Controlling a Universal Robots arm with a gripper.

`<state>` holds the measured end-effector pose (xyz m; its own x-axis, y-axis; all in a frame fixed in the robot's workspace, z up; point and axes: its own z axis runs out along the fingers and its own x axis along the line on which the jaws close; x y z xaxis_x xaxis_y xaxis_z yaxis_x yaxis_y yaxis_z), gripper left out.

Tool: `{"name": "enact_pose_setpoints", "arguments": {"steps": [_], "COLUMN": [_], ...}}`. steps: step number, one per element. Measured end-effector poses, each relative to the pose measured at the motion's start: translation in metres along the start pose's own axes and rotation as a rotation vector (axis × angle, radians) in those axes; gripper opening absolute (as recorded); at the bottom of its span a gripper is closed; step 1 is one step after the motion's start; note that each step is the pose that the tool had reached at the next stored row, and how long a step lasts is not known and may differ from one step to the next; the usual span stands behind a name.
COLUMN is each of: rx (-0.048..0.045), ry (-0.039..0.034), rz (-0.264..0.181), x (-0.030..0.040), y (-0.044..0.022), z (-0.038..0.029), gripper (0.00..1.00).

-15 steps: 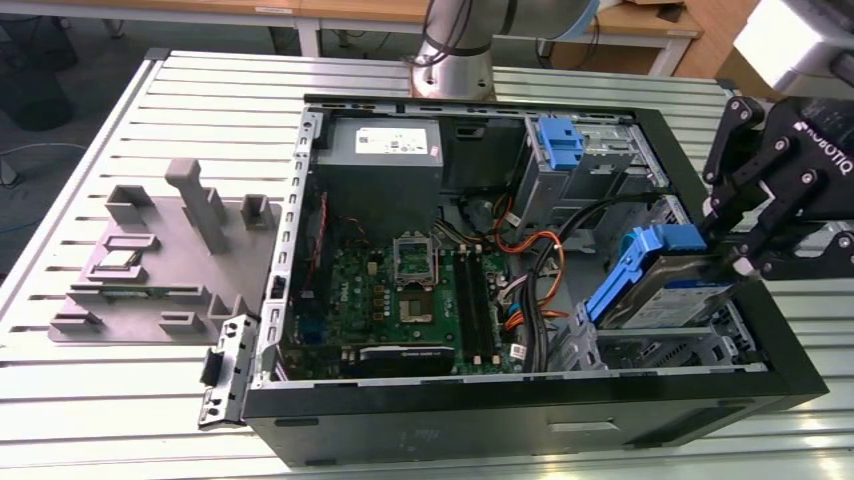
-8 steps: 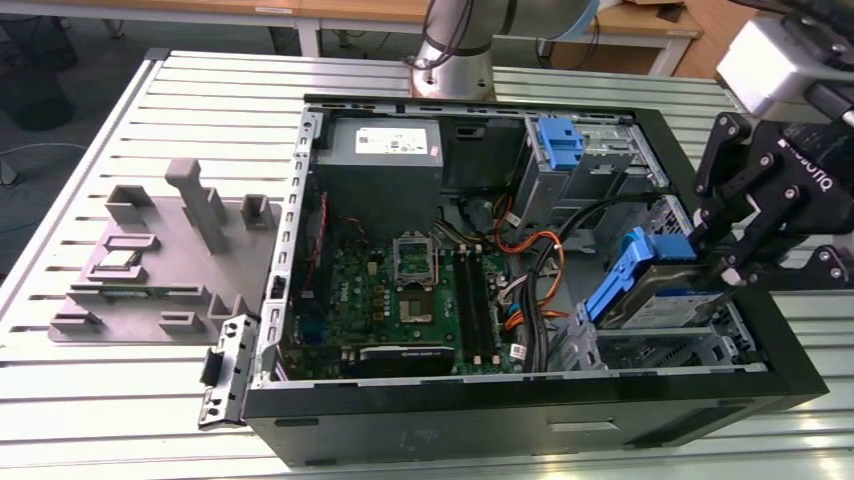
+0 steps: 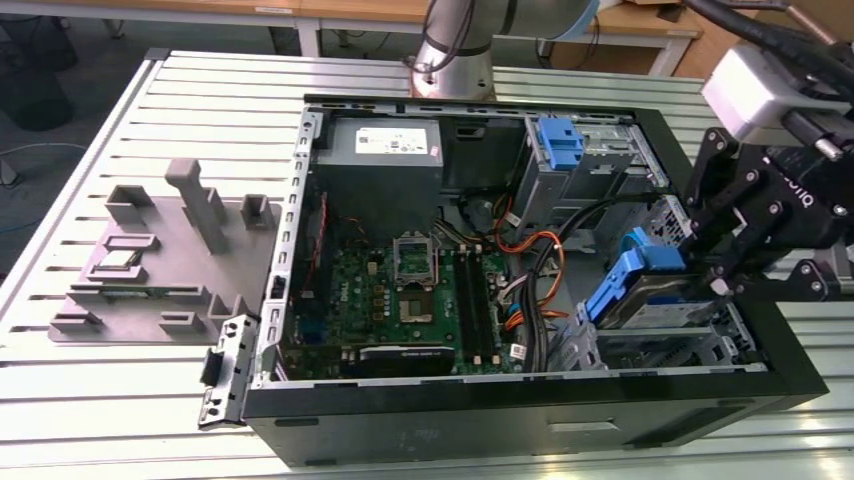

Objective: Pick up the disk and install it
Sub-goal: 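Insert the disk into the insertion slot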

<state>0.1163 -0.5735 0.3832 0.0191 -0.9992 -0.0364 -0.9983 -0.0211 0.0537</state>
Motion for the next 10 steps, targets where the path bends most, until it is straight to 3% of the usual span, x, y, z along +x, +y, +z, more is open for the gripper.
{"name": "enact_pose_setpoints", "arguments": {"steps": [3, 10], "rx": [-0.0001, -0.0001], "ry": [0.0, -0.0001], "rz": [0.0, 0.0], "x": [0.0001, 0.0001], "y": [-0.0002, -0.0002], "z": [0.0033, 0.0039], "gripper": [0.35, 0.35]}}
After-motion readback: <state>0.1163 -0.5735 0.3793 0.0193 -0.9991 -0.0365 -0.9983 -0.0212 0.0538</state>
